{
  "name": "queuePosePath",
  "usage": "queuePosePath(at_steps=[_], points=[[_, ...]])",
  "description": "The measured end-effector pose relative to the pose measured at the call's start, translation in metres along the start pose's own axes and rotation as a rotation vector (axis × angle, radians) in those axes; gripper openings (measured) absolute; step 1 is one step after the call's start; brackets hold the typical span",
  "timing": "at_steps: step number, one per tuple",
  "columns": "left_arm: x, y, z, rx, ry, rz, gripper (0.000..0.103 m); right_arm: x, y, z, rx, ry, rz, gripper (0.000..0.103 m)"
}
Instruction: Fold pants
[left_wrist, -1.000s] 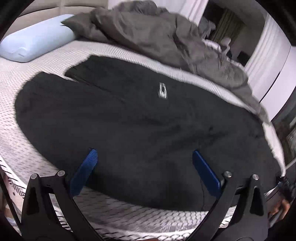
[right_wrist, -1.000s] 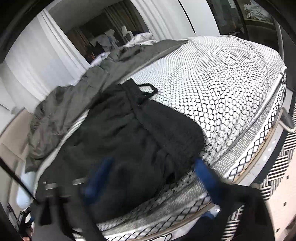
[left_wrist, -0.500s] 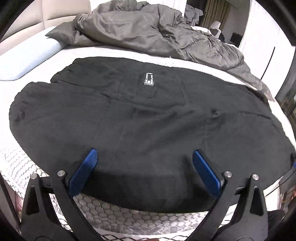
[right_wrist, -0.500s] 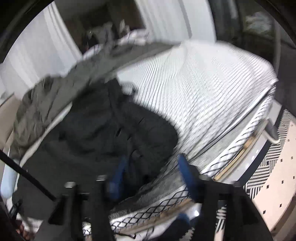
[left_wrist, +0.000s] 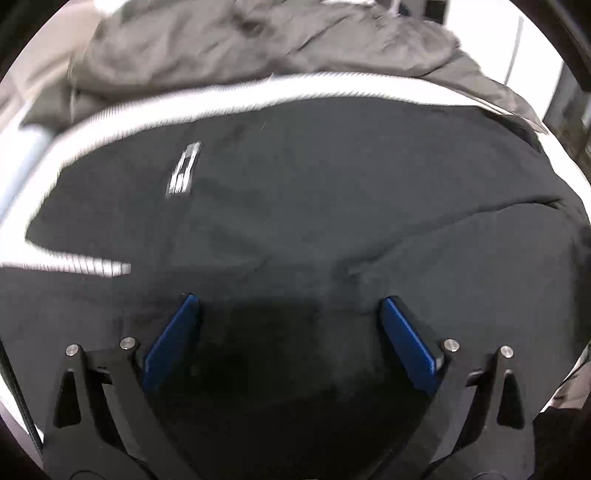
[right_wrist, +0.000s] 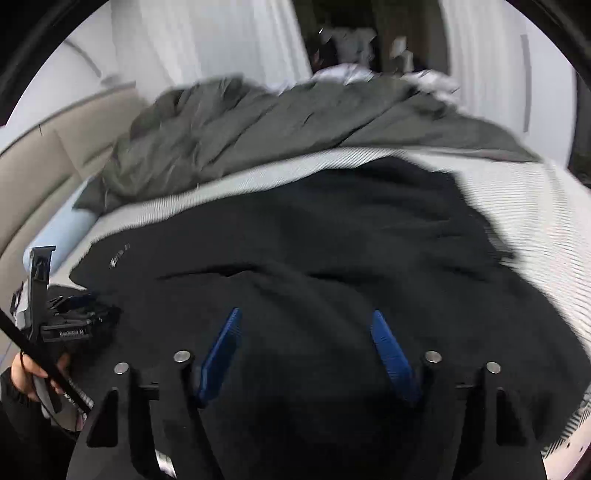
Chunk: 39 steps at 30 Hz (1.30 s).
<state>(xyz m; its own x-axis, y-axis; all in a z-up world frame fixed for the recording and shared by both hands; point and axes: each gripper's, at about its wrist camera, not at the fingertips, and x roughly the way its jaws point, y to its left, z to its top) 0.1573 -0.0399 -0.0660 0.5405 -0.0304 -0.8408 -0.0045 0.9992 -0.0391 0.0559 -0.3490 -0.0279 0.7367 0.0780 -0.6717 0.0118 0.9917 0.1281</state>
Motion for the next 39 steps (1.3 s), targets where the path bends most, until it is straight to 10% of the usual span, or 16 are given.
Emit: queuePosePath(at_steps=[2,11,16,24,28,34,39], points=[[-0.003,0.013,-0.002,-0.025,-0.009,-0.023,0.099,0.041,0.004,0.011,0.011,0.066,-0.032,0.046],[-0.006,0.04,-0.008,-0.058,-0.051,-0.062,0.099,0.1,0.009,0.03,0.015,0.091,-0.137,0.048],[-0.029,0.042,-0.014,-0.142,-0.104,-0.132,0.099,0.015,-0.014,0.012,0.098,-0.044,-0.086,0.09],[-0.053,-0.015,-0.026,0.051,-0.111,-0.289,0.1,-0.116,-0.112,-0.064,0.413,-0.283,-0.227,0.093],[-0.031,-0.023,-0.028,0.056,-0.048,-0.232,0.1,-0.104,-0.155,-0.084,0.544,-0.198,-0.232,0.093],[-0.02,-0.026,-0.03,0.064,-0.056,-0.189,0.101,-0.082,-0.161,-0.077,0.526,-0.161,-0.233,0.029],[-0.013,-0.028,-0.03,0.079,-0.056,-0.174,0.102,-0.101,-0.16,-0.076,0.461,-0.24,-0.241,0.023]])
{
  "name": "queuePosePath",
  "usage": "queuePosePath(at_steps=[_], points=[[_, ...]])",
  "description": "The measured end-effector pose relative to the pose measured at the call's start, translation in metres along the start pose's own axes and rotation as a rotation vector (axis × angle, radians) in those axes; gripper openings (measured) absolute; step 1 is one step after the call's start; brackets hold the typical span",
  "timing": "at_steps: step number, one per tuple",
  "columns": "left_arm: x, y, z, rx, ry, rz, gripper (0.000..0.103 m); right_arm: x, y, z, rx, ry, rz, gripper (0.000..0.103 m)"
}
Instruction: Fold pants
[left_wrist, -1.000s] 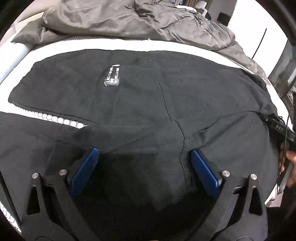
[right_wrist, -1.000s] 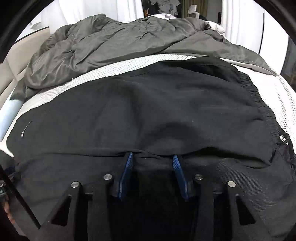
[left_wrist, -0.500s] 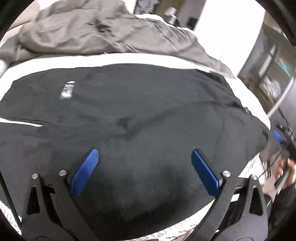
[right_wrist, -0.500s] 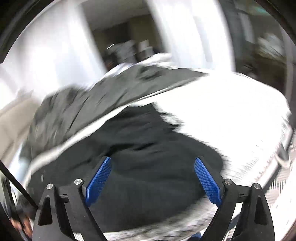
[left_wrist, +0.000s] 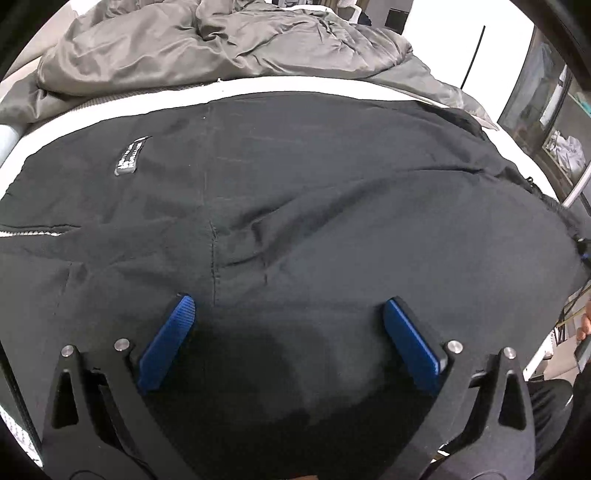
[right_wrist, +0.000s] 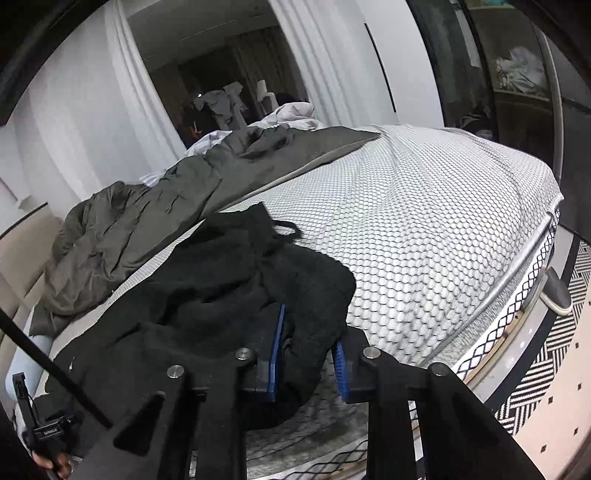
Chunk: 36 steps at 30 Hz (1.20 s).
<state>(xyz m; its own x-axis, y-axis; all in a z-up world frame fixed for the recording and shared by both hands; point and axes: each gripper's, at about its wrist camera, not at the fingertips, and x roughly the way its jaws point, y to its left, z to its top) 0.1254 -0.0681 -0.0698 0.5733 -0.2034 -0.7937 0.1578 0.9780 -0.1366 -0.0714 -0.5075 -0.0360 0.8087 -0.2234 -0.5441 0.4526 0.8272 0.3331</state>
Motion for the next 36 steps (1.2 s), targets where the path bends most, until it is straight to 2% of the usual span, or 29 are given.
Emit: queuePosePath(at_steps=[1,2,3,4,5,6,7,8,10,12,14,17,19,20,21,23,25,26,27,28,29,33,35,36], points=[[0.001,-0.001,0.0,0.004,0.0,0.005,0.102,0.015,-0.014,-0.004,0.054,0.043,-0.001,0.023],[0.001,-0.001,0.0,0.008,0.0,0.012,0.102,0.028,-0.022,-0.008,0.097,0.095,0.003,0.029],[-0.001,0.0,0.0,0.006,-0.004,0.012,0.102,0.041,-0.03,-0.011,0.134,0.151,0.009,0.031],[-0.004,0.002,0.0,-0.001,-0.007,0.015,0.102,0.042,-0.035,-0.012,0.163,0.161,0.028,0.038],[-0.009,0.006,-0.001,-0.011,-0.011,0.02,0.102,0.033,-0.038,-0.012,0.175,0.13,0.051,0.057],[-0.02,0.015,-0.003,-0.035,-0.028,0.021,0.102,0.023,-0.036,-0.009,0.169,0.092,0.056,0.066],[-0.03,0.022,-0.006,-0.061,-0.044,0.02,0.102,0.01,-0.034,-0.006,0.152,0.034,0.047,0.082],[-0.045,0.038,-0.01,-0.109,-0.071,0.018,0.102,-0.005,-0.03,-0.003,0.133,-0.024,0.035,0.088],[-0.073,0.072,-0.019,-0.203,-0.115,0.024,0.102,-0.03,-0.025,0.003,0.089,-0.092,0.063,0.088],[-0.104,0.118,-0.034,-0.33,-0.171,0.057,0.102,-0.05,-0.019,0.008,0.062,-0.1,0.139,0.089],[-0.131,0.168,-0.052,-0.48,-0.214,0.131,0.102,-0.064,-0.007,0.01,0.038,-0.103,0.182,0.099],[-0.142,0.23,-0.076,-0.627,-0.182,0.224,0.102,-0.068,0.019,0.01,-0.007,-0.103,0.228,0.1],[-0.14,0.259,-0.089,-0.706,-0.167,0.228,0.101,-0.062,0.044,0.005,-0.037,-0.082,0.265,0.1],[-0.136,0.27,-0.093,-0.739,-0.161,0.205,0.099,-0.058,0.055,0.003,-0.053,-0.068,0.277,0.1],[-0.131,0.279,-0.095,-0.758,-0.153,0.155,0.099,-0.05,0.067,-0.001,-0.073,-0.047,0.288,0.1],[-0.128,0.285,-0.091,-0.758,-0.183,0.14,0.098,-0.036,0.08,-0.007,-0.089,-0.013,0.292,0.1],[-0.125,0.292,-0.081,-0.773,-0.225,0.147,0.085,-0.026,0.091,-0.02,-0.097,0.028,0.307,0.1],[-0.122,0.297,-0.076,-0.798,-0.228,0.176,0.062,-0.018,0.097,-0.023,-0.1,0.046,0.306,0.1],[-0.118,0.304,-0.072,-0.816,-0.228,0.201,0.033,-0.013,0.102,-0.027,-0.106,0.06,0.298,0.1],[-0.117,0.307,-0.069,-0.821,-0.234,0.214,0.018,-0.01,0.105,-0.03,-0.114,0.07,0.292,0.1],[-0.117,0.312,-0.066,-0.819,-0.232,0.207,0.008,-0.006,0.107,-0.032,-0.123,0.074,0.287,0.1],[-0.159,0.29,-0.073,-0.733,-0.333,0.269,0.008,0.001,0.109,-0.035,-0.139,0.086,0.275,0.1],[-0.167,0.282,-0.079,-0.702,-0.314,0.325,0.01,0.005,0.108,-0.039,-0.144,0.098,0.271,0.1],[-0.159,0.287,-0.082,-0.709,-0.267,0.346,0.016,0.009,0.108,-0.039,-0.144,0.111,0.268,0.1]])
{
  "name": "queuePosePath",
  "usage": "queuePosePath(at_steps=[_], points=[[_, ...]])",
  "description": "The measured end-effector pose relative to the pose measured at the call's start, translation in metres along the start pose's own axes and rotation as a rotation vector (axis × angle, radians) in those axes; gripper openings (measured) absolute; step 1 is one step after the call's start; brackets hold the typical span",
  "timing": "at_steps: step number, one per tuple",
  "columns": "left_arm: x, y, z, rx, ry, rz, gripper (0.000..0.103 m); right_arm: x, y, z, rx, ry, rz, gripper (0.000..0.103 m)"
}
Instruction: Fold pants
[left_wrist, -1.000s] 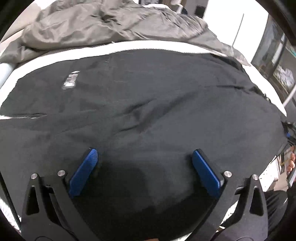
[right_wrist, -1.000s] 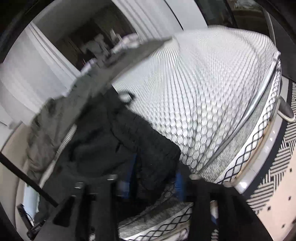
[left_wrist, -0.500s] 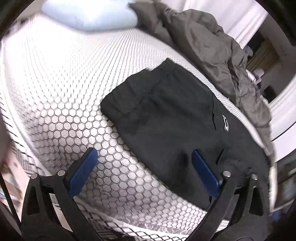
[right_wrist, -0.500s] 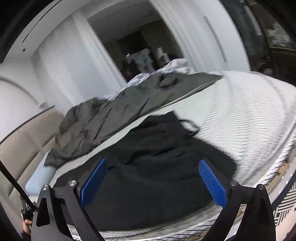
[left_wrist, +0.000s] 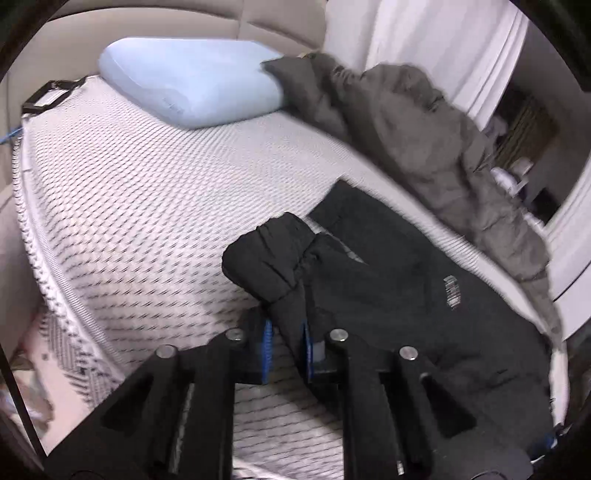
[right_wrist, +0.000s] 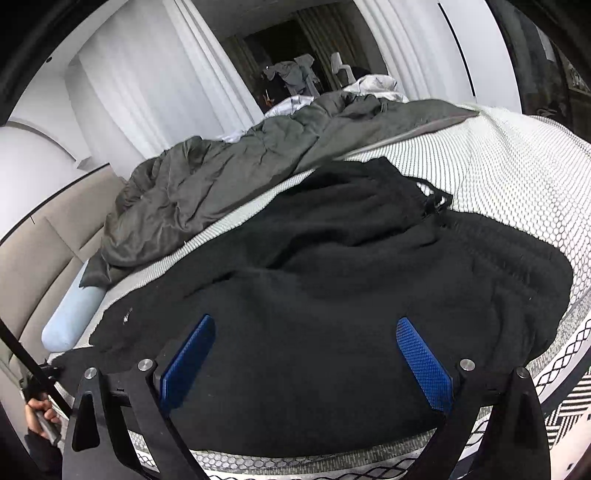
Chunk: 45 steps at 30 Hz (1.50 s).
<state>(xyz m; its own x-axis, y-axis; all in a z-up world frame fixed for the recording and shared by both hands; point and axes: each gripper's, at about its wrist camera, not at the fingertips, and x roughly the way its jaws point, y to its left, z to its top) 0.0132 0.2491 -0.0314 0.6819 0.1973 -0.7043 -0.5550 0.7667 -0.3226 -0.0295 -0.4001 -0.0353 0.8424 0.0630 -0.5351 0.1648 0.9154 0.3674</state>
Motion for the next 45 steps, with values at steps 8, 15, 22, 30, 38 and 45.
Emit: queuePosePath(at_steps=[8,15,22,30,38,45], points=[[-0.009,0.007,-0.005,-0.009,-0.003,0.062,0.079,0.003,-0.008,-0.003,0.003,0.027,-0.019,0.1],[-0.053,-0.075,-0.033,0.24,-0.08,-0.036,0.102,0.007,0.003,0.011,-0.085,0.044,-0.062,0.1],[-0.003,-0.224,-0.099,0.468,0.122,-0.332,0.102,0.051,0.052,0.007,-0.356,0.147,-0.036,0.064],[0.049,-0.27,-0.141,0.59,0.256,-0.337,0.101,0.05,-0.028,0.008,-0.356,0.081,-0.459,0.049],[0.035,-0.241,-0.121,0.512,0.205,-0.329,0.101,0.043,-0.011,0.075,-0.33,0.137,-0.193,0.086],[0.046,-0.215,-0.104,0.435,0.171,-0.228,0.102,0.138,-0.025,0.175,-0.309,0.243,-0.215,0.086]])
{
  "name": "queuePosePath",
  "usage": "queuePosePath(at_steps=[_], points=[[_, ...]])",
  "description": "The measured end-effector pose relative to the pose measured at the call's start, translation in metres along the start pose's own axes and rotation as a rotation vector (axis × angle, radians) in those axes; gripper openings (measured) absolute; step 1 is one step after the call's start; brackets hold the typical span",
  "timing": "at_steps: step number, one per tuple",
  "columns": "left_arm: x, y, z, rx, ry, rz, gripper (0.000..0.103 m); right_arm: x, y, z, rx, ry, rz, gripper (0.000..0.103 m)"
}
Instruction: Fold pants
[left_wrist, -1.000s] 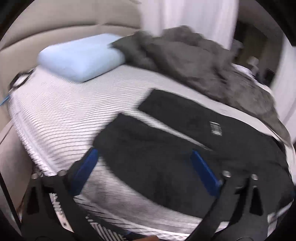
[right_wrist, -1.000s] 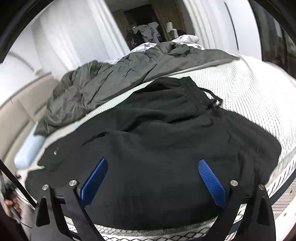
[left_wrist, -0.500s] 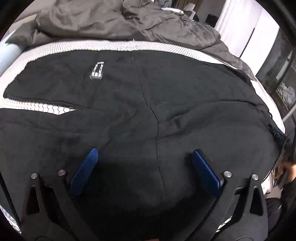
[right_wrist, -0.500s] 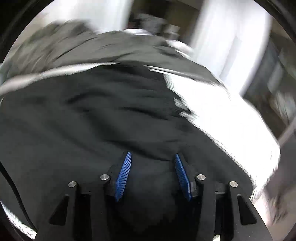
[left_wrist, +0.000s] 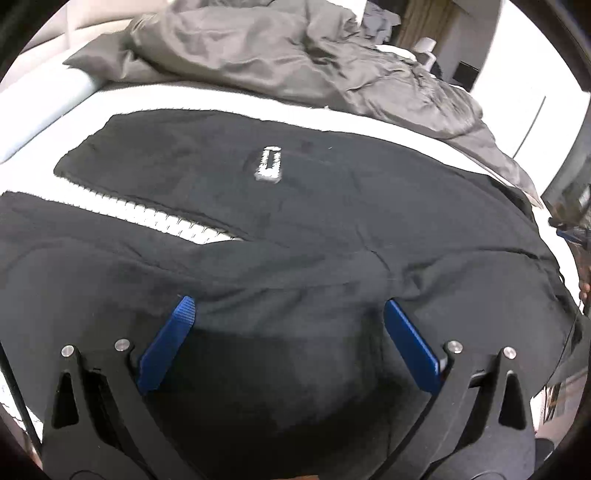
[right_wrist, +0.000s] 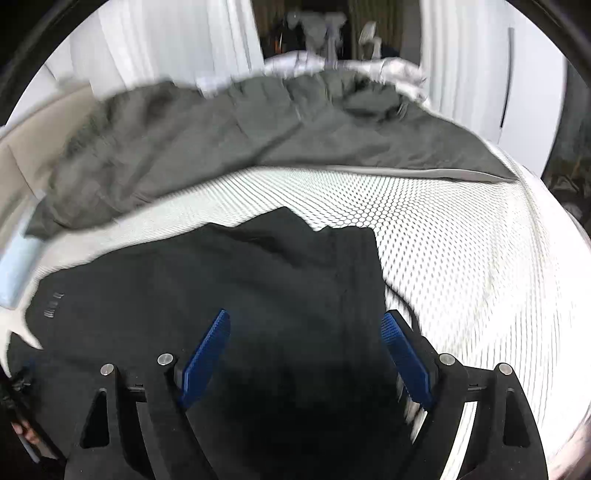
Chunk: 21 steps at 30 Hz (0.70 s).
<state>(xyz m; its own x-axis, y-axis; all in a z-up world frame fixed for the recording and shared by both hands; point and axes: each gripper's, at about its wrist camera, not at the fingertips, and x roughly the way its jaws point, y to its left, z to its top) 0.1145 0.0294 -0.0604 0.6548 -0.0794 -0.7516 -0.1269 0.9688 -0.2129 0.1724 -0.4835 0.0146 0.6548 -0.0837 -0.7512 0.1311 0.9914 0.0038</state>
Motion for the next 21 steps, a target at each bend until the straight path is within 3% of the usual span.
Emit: queuePosePath(at_steps=[3,5,9,13,16,21], points=[[0.009,-0.006,0.0,0.053,-0.003,0.053,0.102,0.057,0.017,0.021,-0.231,0.081,-0.163,0.086],[0.015,-0.011,0.001,0.075,-0.006,0.08,0.102,0.074,0.02,0.026,-0.275,0.082,-0.223,0.086],[0.017,-0.011,0.003,0.087,-0.012,0.074,0.102,0.05,0.012,0.026,-0.241,-0.005,-0.103,0.086],[0.0,-0.005,0.005,0.072,-0.041,0.016,0.102,-0.013,0.002,0.002,-0.134,-0.138,0.087,0.086],[-0.037,-0.005,0.007,0.071,-0.128,-0.06,0.102,-0.065,0.001,-0.016,-0.056,-0.229,0.178,0.086],[-0.104,-0.012,0.016,0.114,-0.244,-0.115,0.102,-0.183,0.026,-0.052,-0.105,-0.388,0.273,0.088]])
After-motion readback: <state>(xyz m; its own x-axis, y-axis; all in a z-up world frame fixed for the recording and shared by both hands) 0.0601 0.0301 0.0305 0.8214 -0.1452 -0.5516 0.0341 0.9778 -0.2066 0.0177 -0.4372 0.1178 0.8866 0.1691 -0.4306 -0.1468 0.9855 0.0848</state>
